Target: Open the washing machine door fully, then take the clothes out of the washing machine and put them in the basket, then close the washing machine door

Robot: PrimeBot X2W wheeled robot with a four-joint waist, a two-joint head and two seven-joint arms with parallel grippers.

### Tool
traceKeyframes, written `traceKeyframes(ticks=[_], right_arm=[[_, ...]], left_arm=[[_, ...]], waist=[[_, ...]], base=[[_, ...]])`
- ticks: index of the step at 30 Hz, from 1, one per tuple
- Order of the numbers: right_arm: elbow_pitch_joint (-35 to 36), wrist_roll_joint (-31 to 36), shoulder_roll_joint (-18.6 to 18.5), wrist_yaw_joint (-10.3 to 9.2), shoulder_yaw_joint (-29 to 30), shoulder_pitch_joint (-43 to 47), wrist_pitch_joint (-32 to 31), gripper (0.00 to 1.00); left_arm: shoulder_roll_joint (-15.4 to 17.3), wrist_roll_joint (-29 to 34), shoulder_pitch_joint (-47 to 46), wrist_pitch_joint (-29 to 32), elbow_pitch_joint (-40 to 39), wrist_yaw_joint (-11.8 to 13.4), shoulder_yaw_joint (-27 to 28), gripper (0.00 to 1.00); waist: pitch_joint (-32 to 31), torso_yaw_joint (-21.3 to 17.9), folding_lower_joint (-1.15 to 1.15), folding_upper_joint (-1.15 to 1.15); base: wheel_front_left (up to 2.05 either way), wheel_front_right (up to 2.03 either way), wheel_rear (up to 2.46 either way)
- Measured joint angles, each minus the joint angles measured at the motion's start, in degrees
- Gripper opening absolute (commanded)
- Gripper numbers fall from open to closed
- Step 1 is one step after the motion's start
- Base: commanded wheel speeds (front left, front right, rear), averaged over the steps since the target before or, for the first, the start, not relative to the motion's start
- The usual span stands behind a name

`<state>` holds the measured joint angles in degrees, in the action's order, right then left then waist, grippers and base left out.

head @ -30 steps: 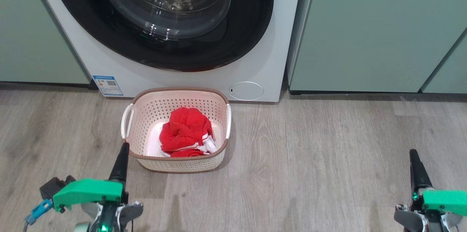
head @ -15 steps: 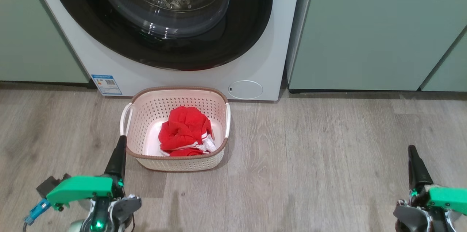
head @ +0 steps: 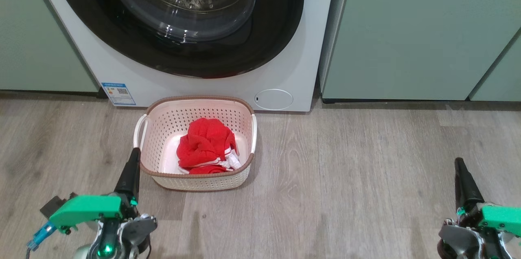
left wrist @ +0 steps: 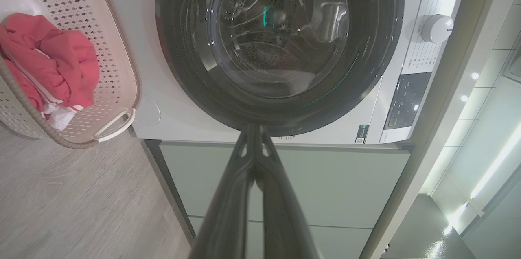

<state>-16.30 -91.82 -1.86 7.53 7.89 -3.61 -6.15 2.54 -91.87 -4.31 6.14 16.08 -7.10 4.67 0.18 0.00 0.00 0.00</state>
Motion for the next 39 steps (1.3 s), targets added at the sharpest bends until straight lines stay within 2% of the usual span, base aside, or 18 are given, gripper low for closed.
traceKeyframes(ticks=[39], right_arm=[[0.1,0.0,0.0,0.00,0.0,0.0,0.0,0.00]], left_arm=[[0.0,0.0,0.0,0.0,0.0,0.0,0.0,0.00]], waist=[[0.0,0.0,0.00,0.00]], base=[[0.00,0.00,0.00]])
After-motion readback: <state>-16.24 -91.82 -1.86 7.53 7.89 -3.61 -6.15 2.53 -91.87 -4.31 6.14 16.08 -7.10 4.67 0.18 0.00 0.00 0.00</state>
